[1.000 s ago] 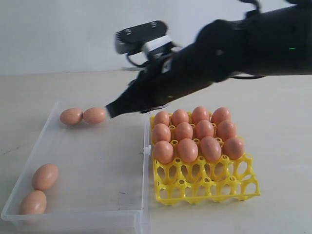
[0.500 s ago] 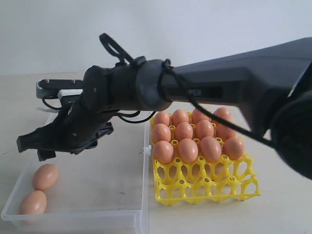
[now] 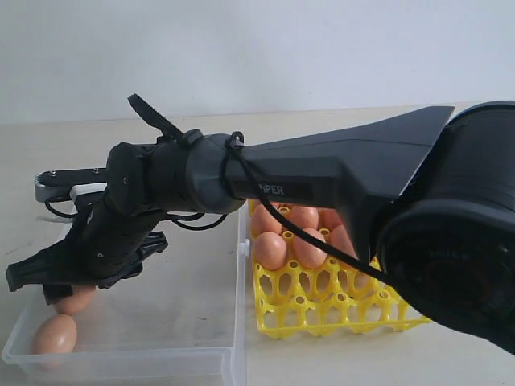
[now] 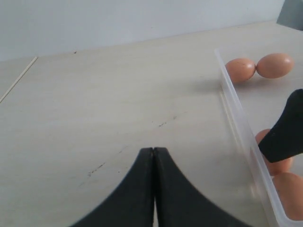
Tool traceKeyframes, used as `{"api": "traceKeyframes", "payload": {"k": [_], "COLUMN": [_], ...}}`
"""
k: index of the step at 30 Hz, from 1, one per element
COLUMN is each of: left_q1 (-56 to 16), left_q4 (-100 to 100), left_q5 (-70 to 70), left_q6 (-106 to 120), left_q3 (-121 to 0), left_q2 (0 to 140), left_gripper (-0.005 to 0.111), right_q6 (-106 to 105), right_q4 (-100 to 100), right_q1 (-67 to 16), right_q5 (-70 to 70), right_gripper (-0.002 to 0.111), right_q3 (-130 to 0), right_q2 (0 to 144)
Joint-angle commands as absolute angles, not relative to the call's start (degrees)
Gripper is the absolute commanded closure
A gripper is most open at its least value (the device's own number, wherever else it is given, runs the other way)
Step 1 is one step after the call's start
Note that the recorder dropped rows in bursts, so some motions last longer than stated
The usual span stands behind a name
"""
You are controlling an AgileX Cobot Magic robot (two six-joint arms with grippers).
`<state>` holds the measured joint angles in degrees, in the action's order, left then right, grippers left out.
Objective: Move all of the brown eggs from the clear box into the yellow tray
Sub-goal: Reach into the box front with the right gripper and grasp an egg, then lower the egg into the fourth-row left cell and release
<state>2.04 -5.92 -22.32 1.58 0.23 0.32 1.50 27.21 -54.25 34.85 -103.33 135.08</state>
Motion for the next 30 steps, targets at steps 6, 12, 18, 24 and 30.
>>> {"api": "traceKeyframes", "payload": {"k": [6, 12, 18, 24, 30], "left_q1": [1.6, 1.6, 1.6, 1.6, 1.6], "left_q4": [-5.8, -5.8, -5.8, -5.8, -5.8], "left_q5": [-21.8, -21.8, -21.8, -21.8, -21.8], "left_q6": [1.3, 1.3, 1.3, 1.3, 1.3], "left_q3": [0.0, 0.0, 0.0, 0.0, 0.0], "left_q2": [0.0, 0.0, 0.0, 0.0, 0.0], "left_gripper": [0.107, 0.107, 0.107, 0.107, 0.107], "right_q6": [-1.0, -1.4, -1.4, -1.6, -20.3], "right_q4": [26.7, 26.7, 21.7, 14.2, 22.9], "right_q1": [-54.2, -54.2, -54.2, -53.9, -53.9], "right_q5": [32.6, 28.8, 26.4, 10.2, -15.9], "right_gripper": [0.041, 0.073, 0.108, 0.108, 0.108], "right_q3": [-103.9, -103.9, -103.2, -87.6, -59.7], "right_q2": [137.3, 137.4, 136.0, 125.8, 108.6]}}
